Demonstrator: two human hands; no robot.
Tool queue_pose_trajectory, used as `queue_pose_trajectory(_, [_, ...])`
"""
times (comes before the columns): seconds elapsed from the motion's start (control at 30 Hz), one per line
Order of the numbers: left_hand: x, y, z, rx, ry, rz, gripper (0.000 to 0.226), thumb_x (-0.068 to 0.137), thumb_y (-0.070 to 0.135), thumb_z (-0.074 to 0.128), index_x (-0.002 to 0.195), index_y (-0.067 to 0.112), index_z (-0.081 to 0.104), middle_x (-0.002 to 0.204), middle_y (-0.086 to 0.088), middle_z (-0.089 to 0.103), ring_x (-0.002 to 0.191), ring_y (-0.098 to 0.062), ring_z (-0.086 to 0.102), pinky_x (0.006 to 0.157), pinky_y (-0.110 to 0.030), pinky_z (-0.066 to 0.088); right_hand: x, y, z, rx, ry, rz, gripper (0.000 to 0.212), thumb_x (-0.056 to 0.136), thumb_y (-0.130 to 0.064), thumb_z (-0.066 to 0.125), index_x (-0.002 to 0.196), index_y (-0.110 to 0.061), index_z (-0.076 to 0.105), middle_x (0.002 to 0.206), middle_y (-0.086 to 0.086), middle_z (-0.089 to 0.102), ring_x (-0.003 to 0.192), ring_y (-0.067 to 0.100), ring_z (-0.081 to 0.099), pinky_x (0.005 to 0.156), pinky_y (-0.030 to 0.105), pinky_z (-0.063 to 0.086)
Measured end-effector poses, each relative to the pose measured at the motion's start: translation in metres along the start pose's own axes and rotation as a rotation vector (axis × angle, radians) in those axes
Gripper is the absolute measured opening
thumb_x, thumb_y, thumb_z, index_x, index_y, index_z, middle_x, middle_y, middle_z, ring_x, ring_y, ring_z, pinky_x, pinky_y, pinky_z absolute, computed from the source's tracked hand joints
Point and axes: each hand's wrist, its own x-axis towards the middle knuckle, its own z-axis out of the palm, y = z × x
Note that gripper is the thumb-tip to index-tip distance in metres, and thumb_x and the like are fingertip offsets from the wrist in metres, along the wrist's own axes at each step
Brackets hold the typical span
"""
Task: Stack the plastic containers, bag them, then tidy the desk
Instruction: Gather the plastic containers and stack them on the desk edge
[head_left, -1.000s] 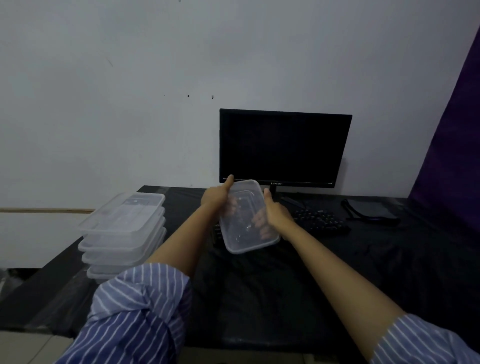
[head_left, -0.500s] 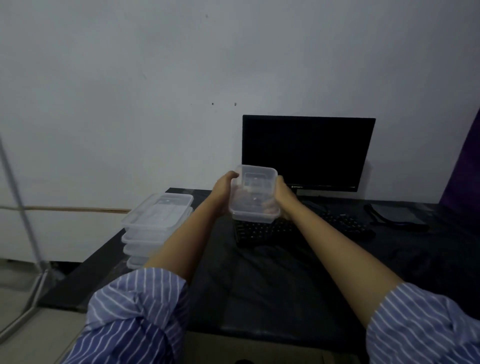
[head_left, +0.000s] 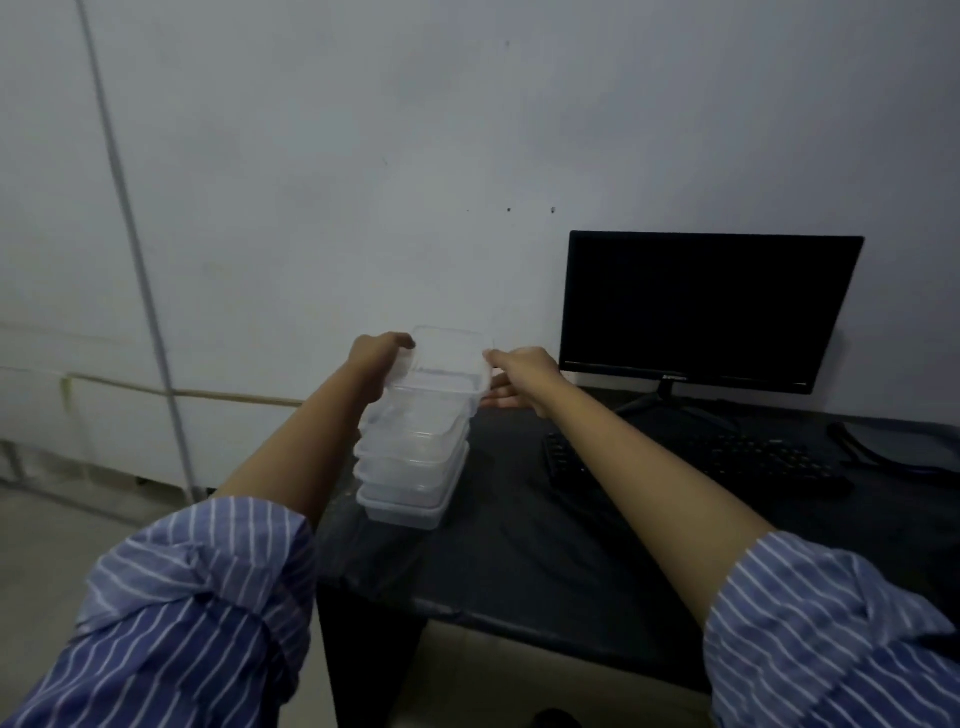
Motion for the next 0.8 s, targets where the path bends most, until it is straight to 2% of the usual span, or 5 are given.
queue_pose_trajectory(0.2, [-0.004, -0.008, -0.026, 0.064, -0.039, -0.018, 0.041, 0.070, 0.022, 0.065, 0.107, 0.005, 0.059, 0.103, -0.012, 0.057, 0.085, -0.028, 0.057, 0.077, -0.034, 0.048, 0.002, 0.006, 0.025, -0.003, -0.013, 0.037, 0.018, 0.091, -0.003, 0.056, 0.099, 0.013, 0.054, 0.078, 0.022, 0.062, 0.060, 0.032, 0.065, 0.050, 0.031, 0.059])
queue_pose_trajectory(0.33, [-0.004, -0.015, -0.028, 0.158, -0.044, -0.053, 0.042, 0.082, 0.017, 0.064, 0.118, -0.002, 0.057, 0.091, -0.012, 0.054, 0.060, -0.022, 0.049, 0.052, -0.024, 0.038, 0.003, 0.010, 0.027, -0.008, -0.009, 0.040, 0.022, 0.091, -0.002, 0.057, 0.104, 0.015, 0.053, 0.083, 0.024, 0.062, 0.062, 0.031, 0.065, 0.050, 0.031, 0.059])
queue_pose_trajectory(0.4, [-0.002, -0.016, -0.026, 0.163, -0.051, -0.061, 0.045, 0.083, 0.020, 0.065, 0.121, -0.001, 0.056, 0.093, -0.012, 0.052, 0.059, -0.020, 0.045, 0.050, -0.023, 0.034, 0.004, 0.011, 0.026, -0.008, -0.003, 0.039, 0.026, 0.092, -0.005, 0.058, 0.107, 0.015, 0.053, 0.086, 0.024, 0.062, 0.062, 0.030, 0.064, 0.048, 0.030, 0.059])
queue_pose_trajectory(0.63, [0.007, -0.006, -0.030, 0.001, -0.026, -0.070, 0.042, 0.094, 0.030, 0.047, 0.124, 0.003, 0.057, 0.125, -0.008, 0.060, 0.099, -0.024, 0.051, 0.076, -0.029, 0.041, 0.009, 0.010, 0.014, -0.060, 0.122, -0.029, 0.022, 0.092, -0.020, 0.054, 0.086, 0.001, 0.060, 0.084, 0.016, 0.064, 0.057, 0.023, 0.061, 0.049, 0.030, 0.057])
queue_pose_trajectory(0.8, [0.008, 0.005, -0.034, -0.044, 0.070, 0.018, 0.039, 0.095, 0.023, 0.040, 0.125, 0.005, 0.058, 0.127, -0.005, 0.061, 0.100, -0.021, 0.051, 0.082, -0.030, 0.036, 0.008, 0.001, 0.002, -0.118, 0.176, -0.170, 0.026, 0.094, -0.021, 0.051, 0.103, 0.001, 0.062, 0.087, 0.008, 0.063, 0.060, 0.021, 0.062, 0.062, 0.037, 0.058])
